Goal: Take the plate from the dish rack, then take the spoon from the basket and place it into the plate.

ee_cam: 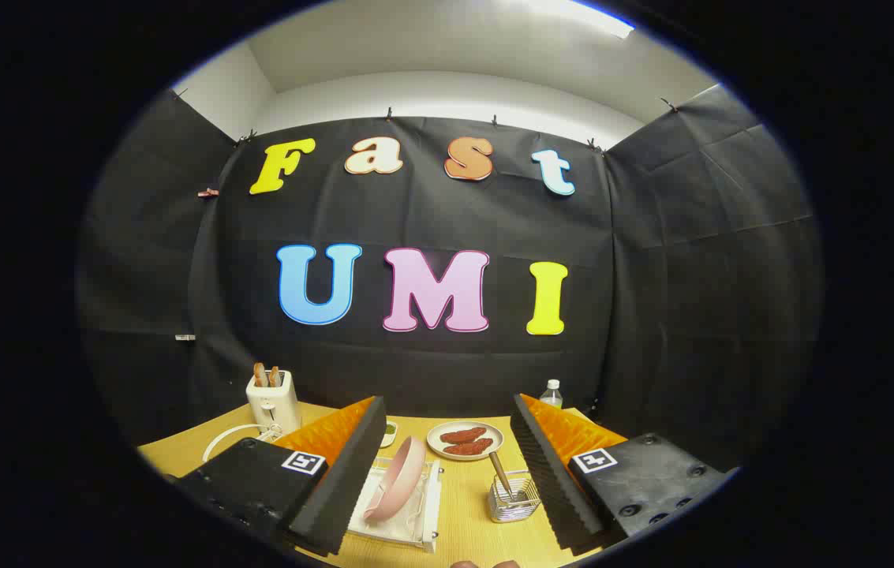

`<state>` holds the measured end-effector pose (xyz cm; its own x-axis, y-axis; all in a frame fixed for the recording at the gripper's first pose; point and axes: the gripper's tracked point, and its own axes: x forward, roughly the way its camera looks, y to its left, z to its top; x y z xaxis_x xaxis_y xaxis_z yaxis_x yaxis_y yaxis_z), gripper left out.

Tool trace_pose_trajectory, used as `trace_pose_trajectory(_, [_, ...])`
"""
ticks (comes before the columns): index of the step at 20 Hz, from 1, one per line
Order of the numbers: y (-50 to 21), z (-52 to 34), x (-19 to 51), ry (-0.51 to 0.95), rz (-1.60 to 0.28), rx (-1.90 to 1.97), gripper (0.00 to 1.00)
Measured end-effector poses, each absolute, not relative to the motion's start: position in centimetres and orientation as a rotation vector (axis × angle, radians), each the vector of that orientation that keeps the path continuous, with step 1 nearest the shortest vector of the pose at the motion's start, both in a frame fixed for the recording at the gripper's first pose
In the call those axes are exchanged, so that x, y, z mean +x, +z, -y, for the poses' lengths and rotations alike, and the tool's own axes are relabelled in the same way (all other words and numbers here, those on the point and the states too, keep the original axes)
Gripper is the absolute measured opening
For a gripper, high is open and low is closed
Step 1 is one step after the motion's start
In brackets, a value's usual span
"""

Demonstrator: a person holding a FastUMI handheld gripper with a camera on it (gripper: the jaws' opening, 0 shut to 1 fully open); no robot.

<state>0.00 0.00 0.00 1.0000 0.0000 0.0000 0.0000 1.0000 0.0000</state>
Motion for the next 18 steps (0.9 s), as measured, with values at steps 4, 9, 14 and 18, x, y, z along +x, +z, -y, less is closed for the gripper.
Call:
trace_pose_trajectory(4, [-0.2, 0.3, 0.2, -0.008, -0.005, -0.002, 0.97])
trace_pose_trajectory(9, [-1.0, 0.8, 0.3, -0.023, -0.039, -0.009, 0.97])
trace_pose_trajectory(14, [-2.2, 0.8, 0.8, -0.043, -0.083, 0.005, 0.97])
trace_pose_trajectory(18, [-2.6, 0.4, 1.7, -0.036, -0.097, -0.023, 0.97])
